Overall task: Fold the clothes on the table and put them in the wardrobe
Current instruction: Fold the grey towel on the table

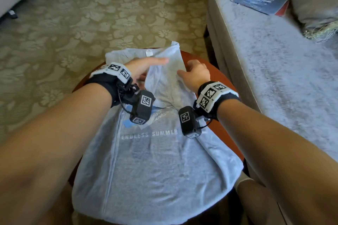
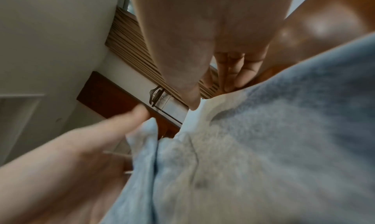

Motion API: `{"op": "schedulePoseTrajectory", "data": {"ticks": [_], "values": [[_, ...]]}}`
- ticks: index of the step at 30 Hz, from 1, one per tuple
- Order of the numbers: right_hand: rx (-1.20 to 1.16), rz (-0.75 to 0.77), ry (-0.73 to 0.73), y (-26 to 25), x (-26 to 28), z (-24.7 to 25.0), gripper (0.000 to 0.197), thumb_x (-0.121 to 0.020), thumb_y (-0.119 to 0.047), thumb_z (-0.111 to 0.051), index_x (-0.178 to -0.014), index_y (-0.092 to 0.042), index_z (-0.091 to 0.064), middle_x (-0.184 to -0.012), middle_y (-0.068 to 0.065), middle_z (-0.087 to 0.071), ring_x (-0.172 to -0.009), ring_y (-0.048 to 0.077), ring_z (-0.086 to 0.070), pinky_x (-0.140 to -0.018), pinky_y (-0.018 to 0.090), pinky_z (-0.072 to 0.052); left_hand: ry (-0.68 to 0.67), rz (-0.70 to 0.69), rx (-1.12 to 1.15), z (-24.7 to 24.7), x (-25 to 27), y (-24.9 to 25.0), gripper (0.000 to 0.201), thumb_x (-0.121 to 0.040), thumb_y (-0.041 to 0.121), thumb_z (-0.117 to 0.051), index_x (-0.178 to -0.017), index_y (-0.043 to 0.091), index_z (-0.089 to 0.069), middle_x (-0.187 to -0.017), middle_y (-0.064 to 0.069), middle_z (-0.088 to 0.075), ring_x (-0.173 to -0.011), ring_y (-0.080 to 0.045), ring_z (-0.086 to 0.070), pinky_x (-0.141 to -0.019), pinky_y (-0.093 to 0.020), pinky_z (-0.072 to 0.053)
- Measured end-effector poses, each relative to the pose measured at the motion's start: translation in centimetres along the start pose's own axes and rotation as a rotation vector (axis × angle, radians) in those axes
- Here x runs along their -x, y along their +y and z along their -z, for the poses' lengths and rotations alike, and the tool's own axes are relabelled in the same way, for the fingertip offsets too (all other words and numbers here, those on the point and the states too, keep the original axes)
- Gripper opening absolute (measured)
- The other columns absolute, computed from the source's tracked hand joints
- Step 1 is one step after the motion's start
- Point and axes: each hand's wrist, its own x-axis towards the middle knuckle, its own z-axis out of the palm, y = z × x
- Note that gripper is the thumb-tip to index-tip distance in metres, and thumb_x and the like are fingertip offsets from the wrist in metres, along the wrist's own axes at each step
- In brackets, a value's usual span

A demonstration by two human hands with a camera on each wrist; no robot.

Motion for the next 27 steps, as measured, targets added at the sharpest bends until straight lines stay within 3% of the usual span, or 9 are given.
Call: {"op": "schedulePoseTrajectory", "data": {"ticks": [2, 4, 6, 9, 13, 18, 23, 25, 27], "values": [[0.010, -0.011, -0.002, -0.7, -1.3, -0.2, 0.061, -0.091, -0.044, -0.062, -0.144, -0.022, -0.044, -0.141, 0.006, -0.048, -0.122, 0.024, -0.053, -0.087, 0.028, -0.045, 0.105, -0.046, -0.184, -0.2, -0.8, -0.3, 0.073, -0.055, 0.038, -0.087, -0.113, 0.012, -0.052, -0.107, -0.007, -0.059, -0.096, -0.028, -0.062, -0.086, -0.043, -0.054], [0.014, -0.041, 0.006, -1.3, -2.5, -0.4, 0.056, -0.089, -0.046, -0.063, -0.138, -0.022, -0.051, -0.134, 0.005, -0.056, -0.118, 0.023, -0.057, -0.093, 0.032, -0.049, 0.160, -0.067, -0.203, 0.1, -1.3, -0.6, 0.060, -0.067, 0.014, -0.074, -0.120, 0.003, -0.047, -0.101, -0.016, -0.056, -0.094, -0.033, -0.062, -0.084, -0.044, -0.054], [-0.014, -0.076, 0.027, -1.6, -3.5, -0.5, 0.039, -0.088, -0.044, -0.067, -0.119, -0.021, -0.063, -0.115, 0.001, -0.064, -0.102, 0.019, -0.062, -0.083, 0.031, -0.051, 0.137, -0.067, -0.097, 1.4, -2.1, -1.1, 0.058, -0.062, 0.003, -0.070, -0.116, -0.003, -0.049, -0.092, -0.021, -0.056, -0.084, -0.036, -0.064, -0.078, -0.042, -0.052], [0.008, -0.106, 0.068, -1.7, -4.6, -0.8, 0.019, -0.088, -0.037, -0.069, -0.089, -0.018, -0.068, -0.093, 0.000, -0.067, -0.074, 0.014, -0.059, -0.070, 0.027, -0.051, 0.085, -0.013, 0.131, 2.7, -3.1, -2.2, 0.071, -0.045, -0.001, -0.074, -0.113, -0.007, -0.053, -0.120, -0.031, -0.058, -0.095, -0.044, -0.066, -0.087, -0.057, -0.050], [-0.060, -0.133, 0.173, -1.2, -4.9, -0.8, 0.020, -0.093, -0.024, -0.054, -0.097, -0.011, -0.068, -0.092, 0.003, -0.063, -0.072, 0.017, -0.057, -0.065, 0.025, -0.045, 0.026, -0.077, 0.265, 2.0, -1.8, -2.3, 0.036, -0.089, -0.003, -0.058, -0.125, 0.001, -0.054, -0.116, -0.019, -0.067, -0.100, -0.030, -0.068, -0.076, -0.040, -0.058], [-0.079, -0.146, 0.332, 0.0, -4.8, -0.4, 0.021, -0.085, -0.011, -0.045, -0.097, -0.013, -0.061, -0.106, 0.008, -0.061, -0.098, 0.026, -0.056, -0.076, 0.028, -0.039, 0.131, -0.107, 0.225, 1.4, -2.3, -2.3, 0.031, -0.087, 0.003, -0.066, -0.118, 0.003, -0.059, -0.112, -0.015, -0.068, -0.097, -0.028, -0.068, -0.082, -0.044, -0.057], [-0.141, -0.213, 0.335, -0.3, -5.1, -0.7, 0.036, -0.091, -0.009, -0.042, -0.126, -0.005, -0.048, -0.136, 0.015, -0.044, -0.119, 0.032, -0.050, -0.082, 0.031, -0.033, 0.181, -0.138, 0.187, 0.8, -2.1, -1.8, 0.049, -0.089, 0.007, -0.064, -0.135, 0.013, -0.048, -0.110, -0.005, -0.060, -0.103, -0.024, -0.062, -0.090, -0.046, -0.054], [-0.187, -0.155, 0.291, -0.2, -5.3, -0.7, 0.041, -0.089, -0.011, -0.043, -0.130, -0.012, -0.045, -0.136, 0.011, -0.040, -0.117, 0.031, -0.050, -0.080, 0.028, -0.035, 0.142, -0.127, 0.209, 0.8, -1.9, -1.6, 0.045, -0.093, 0.008, -0.060, -0.136, 0.015, -0.049, -0.106, -0.001, -0.056, -0.106, -0.025, -0.059, -0.093, -0.045, -0.051], [-0.191, -0.072, 0.199, -0.5, -5.4, -0.6, 0.048, -0.089, -0.022, -0.048, -0.137, -0.028, -0.042, -0.134, 0.005, -0.035, -0.114, 0.028, -0.050, -0.068, 0.023, -0.040, 0.101, -0.121, 0.215, 0.9, -1.7, -1.6, 0.045, -0.093, 0.011, -0.061, -0.136, 0.014, -0.050, -0.121, -0.004, -0.055, -0.113, -0.028, -0.057, -0.097, -0.049, -0.049]]}}
